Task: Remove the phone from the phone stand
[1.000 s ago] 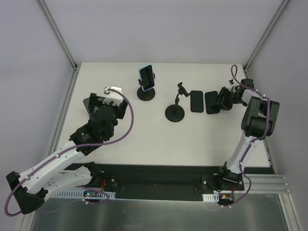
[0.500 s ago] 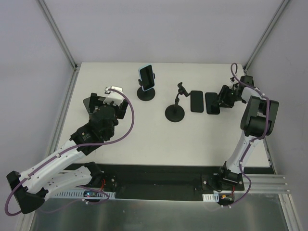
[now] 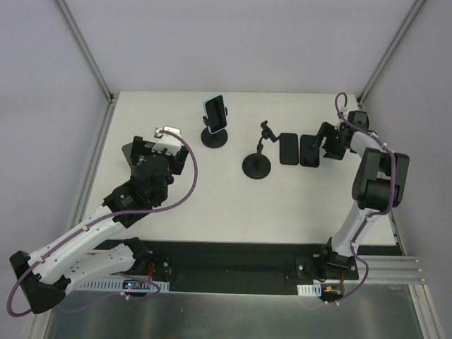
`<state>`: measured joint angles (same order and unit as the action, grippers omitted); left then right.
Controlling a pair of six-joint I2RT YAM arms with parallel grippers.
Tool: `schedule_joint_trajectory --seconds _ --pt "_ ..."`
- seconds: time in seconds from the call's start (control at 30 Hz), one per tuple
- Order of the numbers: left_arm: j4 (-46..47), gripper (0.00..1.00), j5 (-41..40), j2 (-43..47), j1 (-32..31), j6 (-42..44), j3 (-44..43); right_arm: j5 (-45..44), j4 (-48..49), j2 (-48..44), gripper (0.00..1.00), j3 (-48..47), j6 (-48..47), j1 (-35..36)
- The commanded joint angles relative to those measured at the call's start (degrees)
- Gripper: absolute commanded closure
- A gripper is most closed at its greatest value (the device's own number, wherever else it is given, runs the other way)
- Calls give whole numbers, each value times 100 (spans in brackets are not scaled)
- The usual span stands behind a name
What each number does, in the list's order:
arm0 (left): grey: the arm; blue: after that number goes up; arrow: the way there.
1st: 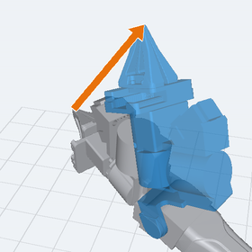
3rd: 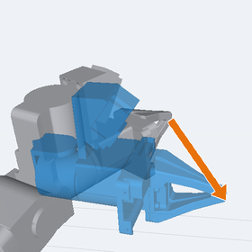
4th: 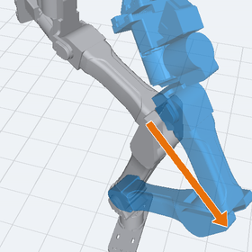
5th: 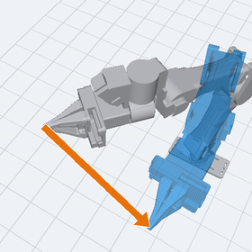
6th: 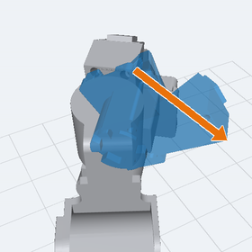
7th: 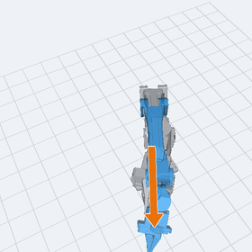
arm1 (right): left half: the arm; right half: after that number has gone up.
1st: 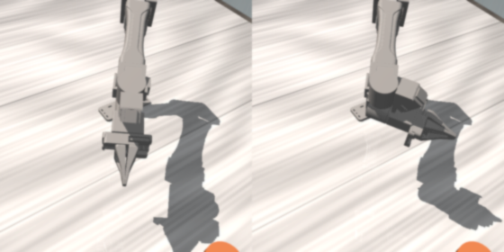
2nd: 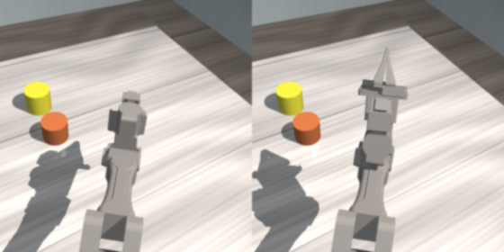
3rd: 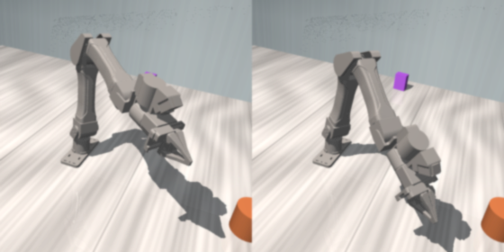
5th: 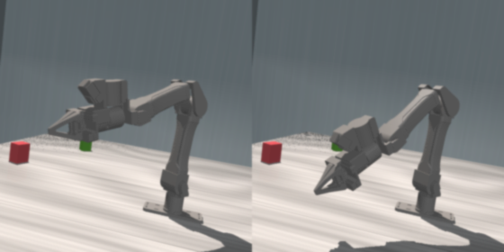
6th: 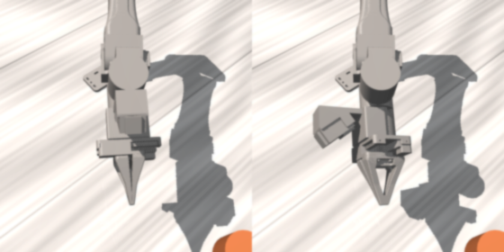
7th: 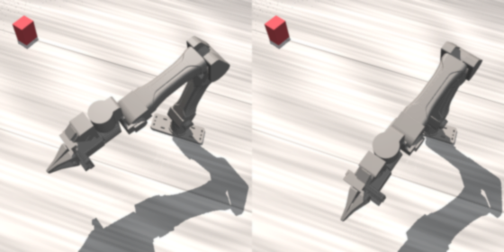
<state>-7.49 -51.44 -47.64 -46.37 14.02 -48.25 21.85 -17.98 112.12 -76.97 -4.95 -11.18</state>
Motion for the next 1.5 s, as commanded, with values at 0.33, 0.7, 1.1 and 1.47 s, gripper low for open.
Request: schedule_joint_trajectory --seconds 0.33,0.7,1.1,1.47 --pt "90 1 995 97 67 -303 26 461 1463 -3089 9 1307 302 1073" --pt "-16 1 3279 -623 58 -1207 -386 -365 1903 -5593 3 2870 416 2093" --pt "37 1 4440 -3804 -83 -2360 -2679 -2059 10 -9760 4 3593 4 2304" --pt "80 22 4678 -5764 -100 -2422 -4385 -3423 -408 -11711 4 4347 -1175 2875"
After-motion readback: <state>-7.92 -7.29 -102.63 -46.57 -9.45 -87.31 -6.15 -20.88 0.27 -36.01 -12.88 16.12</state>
